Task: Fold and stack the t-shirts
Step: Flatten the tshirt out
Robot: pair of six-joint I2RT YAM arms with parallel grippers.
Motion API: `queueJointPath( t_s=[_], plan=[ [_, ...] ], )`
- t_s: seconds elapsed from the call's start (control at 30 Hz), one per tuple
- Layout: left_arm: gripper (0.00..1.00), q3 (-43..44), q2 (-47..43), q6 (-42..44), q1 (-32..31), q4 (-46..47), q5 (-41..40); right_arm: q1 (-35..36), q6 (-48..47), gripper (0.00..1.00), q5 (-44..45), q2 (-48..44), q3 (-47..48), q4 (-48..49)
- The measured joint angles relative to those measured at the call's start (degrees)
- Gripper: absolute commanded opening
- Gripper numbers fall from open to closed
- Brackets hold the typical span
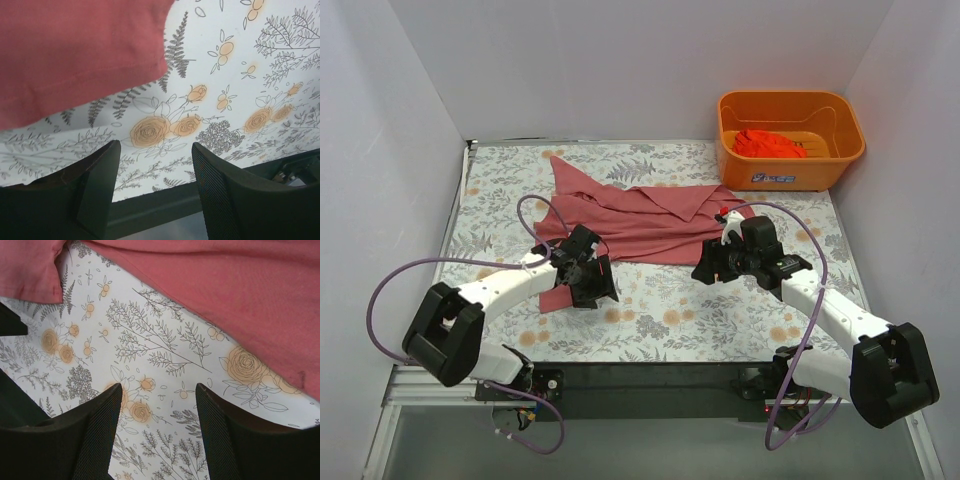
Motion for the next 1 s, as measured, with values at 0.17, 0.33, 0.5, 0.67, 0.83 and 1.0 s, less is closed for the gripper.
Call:
queueJointPath(
  t_s=[0.17,0.33,0.5,0.67,0.83,1.0],
  plan=[
    [0.58,0.09,-5.73,-4.96,0.31,-4.92,-8.20,0.00,-0.24,0.68,2.49,-0.22,0.00,-1.16],
    [0.57,1.49,-6.16,-6.69,7.76,-10.19,-16.79,0.00,-0.83,0.72,5.33,-1.03,0.00,-2.75],
    [0.56,1.49,-5.16,-5.84,17.40,-12.15,-21.79,0.00,-1.09,0.75,7.48,-1.11,0.00,-4.07],
    [0.54,1.31,-3.23,-4.57,21.05,-12.17,-24.15,0.00,-1.33,0.76,9.68,-1.11,0.00,-4.31],
    [0.53,1.29,0.28,-3.72,21.18,-12.13,-25.29,0.00,-1.33,0.80,10.99,-1.11,0.00,-4.33],
    [0.52,1.27,3.82,-2.95,21.18,-11.56,-25.92,0.00,-1.27,0.84,12.24,-1.11,0.00,-4.35]
  ],
)
